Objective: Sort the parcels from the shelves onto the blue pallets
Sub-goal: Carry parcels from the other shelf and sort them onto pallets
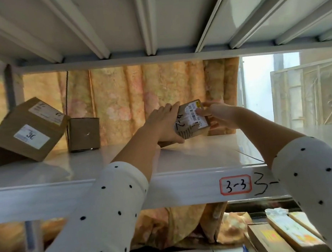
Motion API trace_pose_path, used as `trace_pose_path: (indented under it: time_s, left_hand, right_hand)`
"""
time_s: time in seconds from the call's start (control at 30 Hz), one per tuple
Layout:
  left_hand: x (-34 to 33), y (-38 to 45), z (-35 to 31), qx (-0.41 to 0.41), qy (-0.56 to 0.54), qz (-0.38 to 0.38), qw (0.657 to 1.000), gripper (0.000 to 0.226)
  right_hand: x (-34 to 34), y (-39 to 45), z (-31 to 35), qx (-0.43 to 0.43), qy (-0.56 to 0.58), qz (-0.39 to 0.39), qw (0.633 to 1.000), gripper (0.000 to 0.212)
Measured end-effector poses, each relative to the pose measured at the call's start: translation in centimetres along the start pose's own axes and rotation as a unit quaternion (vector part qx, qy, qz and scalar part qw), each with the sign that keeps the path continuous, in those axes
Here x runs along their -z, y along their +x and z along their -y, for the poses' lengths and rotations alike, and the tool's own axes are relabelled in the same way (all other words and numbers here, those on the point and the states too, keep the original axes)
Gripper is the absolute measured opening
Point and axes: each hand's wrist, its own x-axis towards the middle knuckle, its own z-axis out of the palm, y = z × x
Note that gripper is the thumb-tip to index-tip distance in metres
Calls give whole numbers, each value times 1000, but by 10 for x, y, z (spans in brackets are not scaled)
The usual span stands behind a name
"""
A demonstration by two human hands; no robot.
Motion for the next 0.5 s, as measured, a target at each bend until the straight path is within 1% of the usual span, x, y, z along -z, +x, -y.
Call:
trace_pose_path:
  time_s: [0.1, 0.17, 0.27, 0.37, 0.4, 0.43, 0.5]
  left_hand:
    - [3, -1, -1, 19, -10, -30, 999, 113]
    - [3, -2, -4, 26, -20, -43, 999, 114]
    - [2, -4, -10, 29, -12, -55, 998, 113]
    - [4, -5, -11, 53, 2, -78, 996, 102]
    - [5, -6, -11, 63, 2, -84, 994, 99]
    - [6, -8, -11, 72, -1, -91, 993, 96]
    - [9, -12, -12, 85, -9, -105, 991, 92]
  right_hand:
    - [1, 4, -5, 44, 19, -40, 998, 40]
    - [3, 4, -6, 67, 31, -71, 995, 43]
    - [5, 3, -10, 87, 42, -98, 990, 40]
    - [1, -2, -10, 101, 52, -126, 985, 28]
    - [0, -3, -9, 101, 47, -149, 982, 28]
    - [-1, -4, -9, 97, 23, -178, 979, 32]
    - [-2, -8, -11, 81, -74, -222, 969, 35]
